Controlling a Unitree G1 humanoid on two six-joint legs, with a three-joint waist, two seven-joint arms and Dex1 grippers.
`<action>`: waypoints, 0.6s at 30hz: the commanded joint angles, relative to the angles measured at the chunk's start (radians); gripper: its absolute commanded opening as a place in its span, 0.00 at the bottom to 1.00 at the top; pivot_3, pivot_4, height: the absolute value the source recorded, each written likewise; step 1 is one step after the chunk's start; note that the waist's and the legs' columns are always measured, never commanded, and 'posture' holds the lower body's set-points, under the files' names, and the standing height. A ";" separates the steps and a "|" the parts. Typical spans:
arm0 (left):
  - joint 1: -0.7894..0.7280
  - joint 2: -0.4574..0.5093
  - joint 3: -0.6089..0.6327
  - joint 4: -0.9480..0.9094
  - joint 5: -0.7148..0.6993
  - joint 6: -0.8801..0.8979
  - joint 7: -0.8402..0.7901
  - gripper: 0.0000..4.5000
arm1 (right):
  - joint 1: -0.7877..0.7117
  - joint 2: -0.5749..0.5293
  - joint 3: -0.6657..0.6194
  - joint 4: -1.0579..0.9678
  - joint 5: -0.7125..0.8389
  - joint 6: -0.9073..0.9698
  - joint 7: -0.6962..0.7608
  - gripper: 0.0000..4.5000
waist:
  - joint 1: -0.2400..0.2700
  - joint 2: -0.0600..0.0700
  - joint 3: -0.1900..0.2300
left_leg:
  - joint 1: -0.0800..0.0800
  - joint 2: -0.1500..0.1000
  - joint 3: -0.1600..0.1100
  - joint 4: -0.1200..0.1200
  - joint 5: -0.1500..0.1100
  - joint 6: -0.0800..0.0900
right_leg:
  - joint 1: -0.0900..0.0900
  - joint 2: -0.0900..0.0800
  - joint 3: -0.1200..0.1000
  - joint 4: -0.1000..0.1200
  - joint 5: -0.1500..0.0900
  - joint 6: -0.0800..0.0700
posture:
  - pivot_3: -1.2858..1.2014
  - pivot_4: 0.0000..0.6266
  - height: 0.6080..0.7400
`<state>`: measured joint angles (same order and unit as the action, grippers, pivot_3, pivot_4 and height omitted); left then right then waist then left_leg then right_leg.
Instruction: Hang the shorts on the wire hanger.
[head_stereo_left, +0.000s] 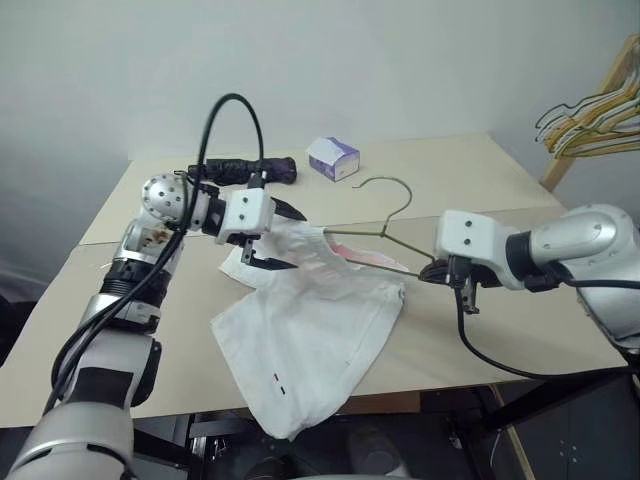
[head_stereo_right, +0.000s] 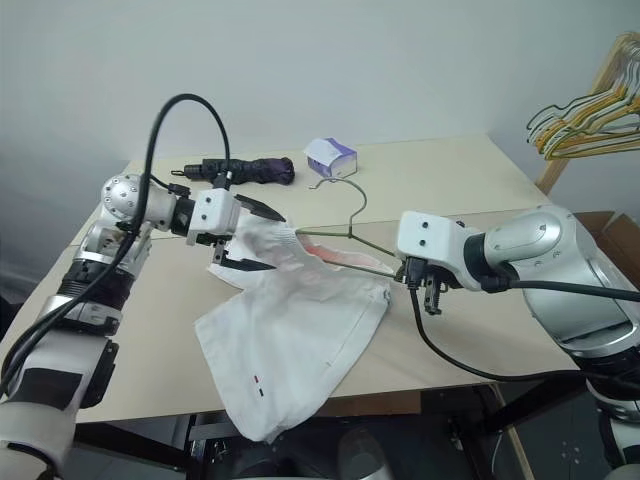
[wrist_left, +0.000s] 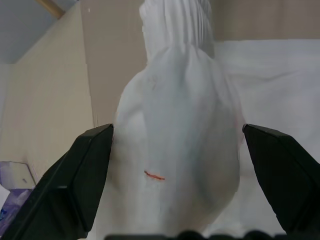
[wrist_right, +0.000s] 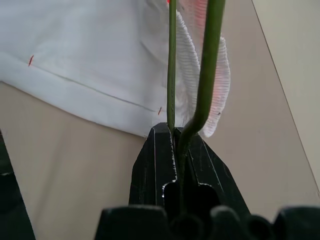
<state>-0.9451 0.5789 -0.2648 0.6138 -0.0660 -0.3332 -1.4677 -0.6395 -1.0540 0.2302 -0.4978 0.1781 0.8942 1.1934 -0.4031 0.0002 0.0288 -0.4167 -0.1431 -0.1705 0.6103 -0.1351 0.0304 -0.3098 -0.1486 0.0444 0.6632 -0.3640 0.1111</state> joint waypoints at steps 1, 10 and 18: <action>-0.037 -0.025 -0.015 0.061 0.056 -0.047 0.050 0.99 | -0.030 -0.016 -0.007 -0.015 0.018 0.007 0.006 0.00 | 0.001 0.000 0.000 | 0.000 0.000 0.000 0.000 0.000 0.000 | 0.000 0.000 0.000 0.000 0.000 0.000 | 0.37 0.00 1.00; -0.061 -0.075 -0.004 0.110 0.066 -0.091 0.069 0.45 | -0.050 -0.034 0.017 -0.029 0.040 0.046 0.009 0.00 | 0.001 0.000 0.000 | -0.007 0.000 0.000 0.002 0.000 0.000 | -0.007 0.000 0.000 0.002 0.002 0.000 | 0.37 0.00 1.00; -0.055 -0.071 0.003 0.110 0.051 -0.091 0.038 0.00 | -0.047 -0.048 0.022 -0.035 0.057 0.051 0.003 0.00 | 0.001 0.000 0.000 | -0.007 0.000 0.000 0.002 0.000 0.000 | -0.007 0.000 0.000 0.002 0.002 0.000 | 0.37 0.00 1.00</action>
<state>-0.9798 0.5018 -0.2854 0.7335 0.0015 -0.4113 -1.4299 -0.6651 -1.0908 0.2614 -0.5045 0.2179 0.9476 1.1876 -0.4022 -0.0001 0.0289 -0.4237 -0.1429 -0.1700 0.6125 -0.1350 0.0307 -0.3170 -0.1488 0.0442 0.6652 -0.3622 0.1115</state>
